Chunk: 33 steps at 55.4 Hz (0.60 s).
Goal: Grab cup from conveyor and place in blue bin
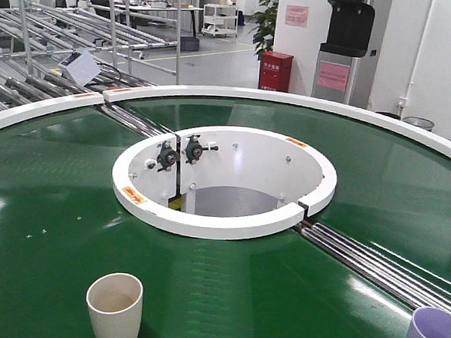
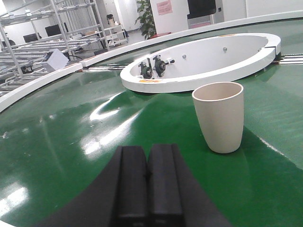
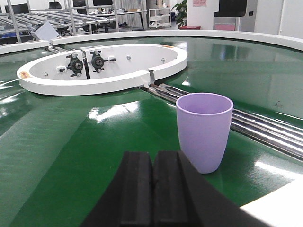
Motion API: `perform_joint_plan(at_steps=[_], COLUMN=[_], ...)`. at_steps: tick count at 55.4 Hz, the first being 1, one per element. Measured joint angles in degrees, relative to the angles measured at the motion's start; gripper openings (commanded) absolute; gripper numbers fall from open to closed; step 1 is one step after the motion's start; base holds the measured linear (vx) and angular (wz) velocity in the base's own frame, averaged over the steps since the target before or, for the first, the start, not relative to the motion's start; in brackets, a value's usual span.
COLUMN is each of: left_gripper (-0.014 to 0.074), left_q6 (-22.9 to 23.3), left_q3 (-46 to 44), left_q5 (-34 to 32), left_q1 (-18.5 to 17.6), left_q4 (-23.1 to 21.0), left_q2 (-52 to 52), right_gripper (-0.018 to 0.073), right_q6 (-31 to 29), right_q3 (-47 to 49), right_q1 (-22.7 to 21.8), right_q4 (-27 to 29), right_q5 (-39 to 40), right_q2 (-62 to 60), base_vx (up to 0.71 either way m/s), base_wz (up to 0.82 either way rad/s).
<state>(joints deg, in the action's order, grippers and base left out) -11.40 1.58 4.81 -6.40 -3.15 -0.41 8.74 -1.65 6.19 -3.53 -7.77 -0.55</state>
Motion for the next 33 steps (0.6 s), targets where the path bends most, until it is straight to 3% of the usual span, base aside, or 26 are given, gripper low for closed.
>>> perform_joint_plan(at_steps=[12, 17, 23, 28, 33], left_gripper=[0.0003, 0.0003, 0.0003, 0.0003, 0.0003], left_q6=[0.0, 0.9, 6.6, 8.0, 5.7], left_q3=[0.0, 0.0, -0.6, -5.6, -16.4], left_q5=[-3.3, -10.9, -23.7, -22.6, -15.6], left_q1=[0.0, 0.0, 0.0, 0.0, 0.0], left_q4=[0.0, 0.0, -0.2, -0.2, -0.2], left_q2=[0.0, 0.0, -0.1, 0.0, 2.8], right_gripper=[-0.0009, -0.0009, -0.0009, -0.0009, -0.0009], right_q6=[0.1, 1.1, 1.7, 1.0, -1.4], right_q3=[-0.1, -0.1, 1.8, 7.5, 16.6], right_q1=[0.0, 0.0, 0.0, 0.0, 0.0], right_q4=[0.0, 0.9, 3.0, 3.5, 3.5], right_q5=[1.6, 7.3, 11.6, 11.3, 10.5], right_q2=[0.0, 0.0, 0.0, 0.1, 2.2], base_vx=[0.00, 0.00, 0.00, 0.00, 0.00], base_wz=[0.00, 0.00, 0.00, 0.00, 0.00])
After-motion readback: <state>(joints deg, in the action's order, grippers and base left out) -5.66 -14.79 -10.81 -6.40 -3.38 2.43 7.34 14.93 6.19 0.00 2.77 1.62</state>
